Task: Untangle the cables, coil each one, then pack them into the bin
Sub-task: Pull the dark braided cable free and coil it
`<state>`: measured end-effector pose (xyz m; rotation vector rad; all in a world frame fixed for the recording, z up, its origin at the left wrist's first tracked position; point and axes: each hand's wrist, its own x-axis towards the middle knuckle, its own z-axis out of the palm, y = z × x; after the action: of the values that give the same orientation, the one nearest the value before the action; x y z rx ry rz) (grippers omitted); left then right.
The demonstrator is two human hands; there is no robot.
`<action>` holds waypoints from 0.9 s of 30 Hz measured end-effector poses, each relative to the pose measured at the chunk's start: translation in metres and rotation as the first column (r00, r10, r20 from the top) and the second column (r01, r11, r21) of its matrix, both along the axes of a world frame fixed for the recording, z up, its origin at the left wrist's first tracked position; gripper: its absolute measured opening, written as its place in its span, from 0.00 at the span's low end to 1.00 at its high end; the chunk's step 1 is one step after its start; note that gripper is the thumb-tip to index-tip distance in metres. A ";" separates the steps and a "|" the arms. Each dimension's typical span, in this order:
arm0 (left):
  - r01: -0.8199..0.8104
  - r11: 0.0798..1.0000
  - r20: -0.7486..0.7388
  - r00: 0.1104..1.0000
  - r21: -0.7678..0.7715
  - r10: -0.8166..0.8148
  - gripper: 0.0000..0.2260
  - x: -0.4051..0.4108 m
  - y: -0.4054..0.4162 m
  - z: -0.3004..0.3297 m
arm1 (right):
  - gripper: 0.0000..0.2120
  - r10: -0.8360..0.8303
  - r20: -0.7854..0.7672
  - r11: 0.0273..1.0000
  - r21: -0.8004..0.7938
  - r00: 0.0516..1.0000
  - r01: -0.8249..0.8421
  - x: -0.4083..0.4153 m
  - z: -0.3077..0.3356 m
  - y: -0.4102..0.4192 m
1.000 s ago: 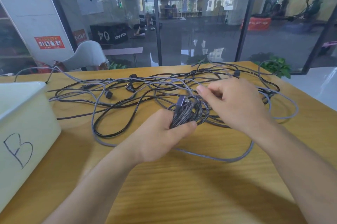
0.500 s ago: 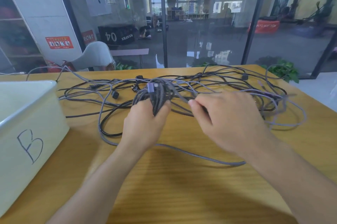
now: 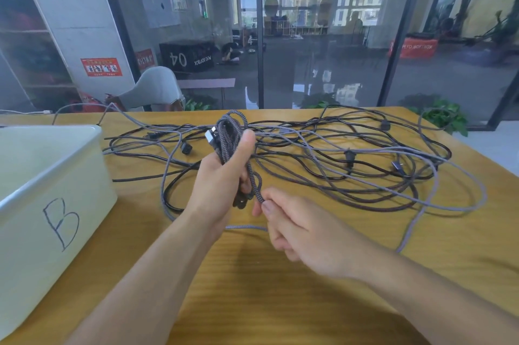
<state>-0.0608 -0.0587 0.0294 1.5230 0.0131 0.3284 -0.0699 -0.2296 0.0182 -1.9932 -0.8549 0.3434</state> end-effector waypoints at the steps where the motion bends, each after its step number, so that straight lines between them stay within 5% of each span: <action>1: 0.021 0.999 0.026 0.999 0.028 -0.022 0.27 0.000 -0.001 0.000 | 0.12 0.018 -0.016 1.000 0.014 1.000 -0.018 -0.002 -0.001 0.001; 9: 0.071 0.997 0.081 0.994 -0.003 -0.071 0.18 0.000 -0.005 0.000 | 0.16 0.134 -0.181 0.990 -0.024 0.974 -0.140 -0.003 -0.008 0.004; 18: 0.325 0.937 0.116 0.943 -0.125 -0.312 0.23 -0.003 0.001 0.003 | 0.24 0.192 -0.412 0.933 -0.207 0.891 -0.296 0.028 -0.005 -0.018; 27: 0.525 0.845 0.176 0.846 -0.105 -0.504 0.17 -0.012 0.014 0.016 | 0.18 0.079 -0.324 0.906 -0.371 0.943 -0.204 0.060 0.021 -0.076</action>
<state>-0.0730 -0.0444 0.0450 1.2905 -0.4727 -0.0023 -0.0100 -0.3055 0.0395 -2.1725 -0.7782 0.9521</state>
